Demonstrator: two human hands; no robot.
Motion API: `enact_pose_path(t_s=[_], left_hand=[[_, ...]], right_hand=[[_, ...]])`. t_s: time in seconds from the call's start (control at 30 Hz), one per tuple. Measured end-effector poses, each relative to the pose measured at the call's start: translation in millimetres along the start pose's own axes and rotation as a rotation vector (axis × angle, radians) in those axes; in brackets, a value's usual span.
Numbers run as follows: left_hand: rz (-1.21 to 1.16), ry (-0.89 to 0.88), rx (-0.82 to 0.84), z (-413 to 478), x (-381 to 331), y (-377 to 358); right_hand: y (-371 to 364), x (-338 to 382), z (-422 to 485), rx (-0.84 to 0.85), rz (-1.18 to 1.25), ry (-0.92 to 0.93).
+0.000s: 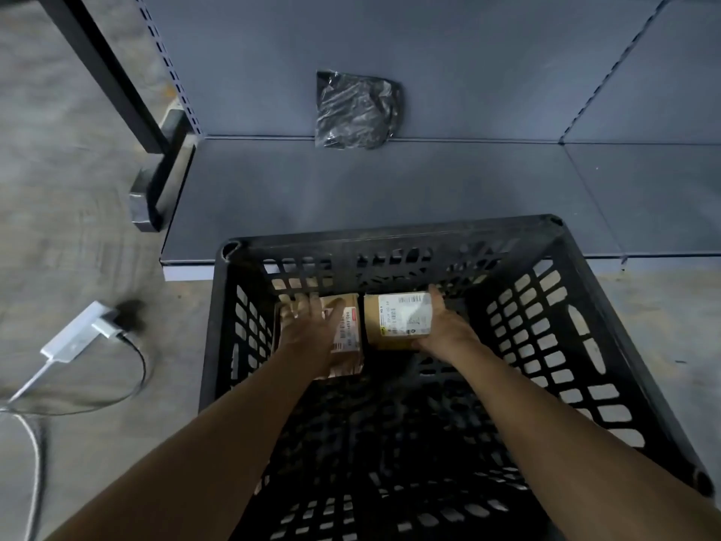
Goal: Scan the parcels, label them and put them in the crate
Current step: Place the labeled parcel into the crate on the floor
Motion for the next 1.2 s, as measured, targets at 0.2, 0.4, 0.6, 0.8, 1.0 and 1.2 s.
enact_pose_path(t_s=[0.2,0.4,0.6,0.8,1.0,1.2], left_hand=[[-0.009,-0.003,-0.017,-3,0,-17],[0.030,-0.002,0.002,-26,-3,19],[0.037,-0.010,0.029,-114,0,131],[-0.023,0.071,-0.051,-246,21,292],[-0.139,0.232,-0.156,-395,60,444],[-0.209,0.400,-0.291,-522,112,518]], right_hand=[[-19,9,3,0.010,-0.012,-0.023],[8,11,-35,0.017,-0.002,-0.008],[102,47,-138,-0.018,-0.038,0.050],[237,108,-279,-0.083,-0.068,0.211],[356,183,-429,-0.162,-0.106,0.407],[403,268,-536,-0.216,-0.213,0.610]])
Point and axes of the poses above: each hand's wrist, its own z-axis towards the middle knuckle, its own y-axis out of the back of the hand, x = y × z, the point moved 2 cm from there along z, towards the middle knuckle, and after that the axes turned 2 degrees about -z, right-handed, at the moved point
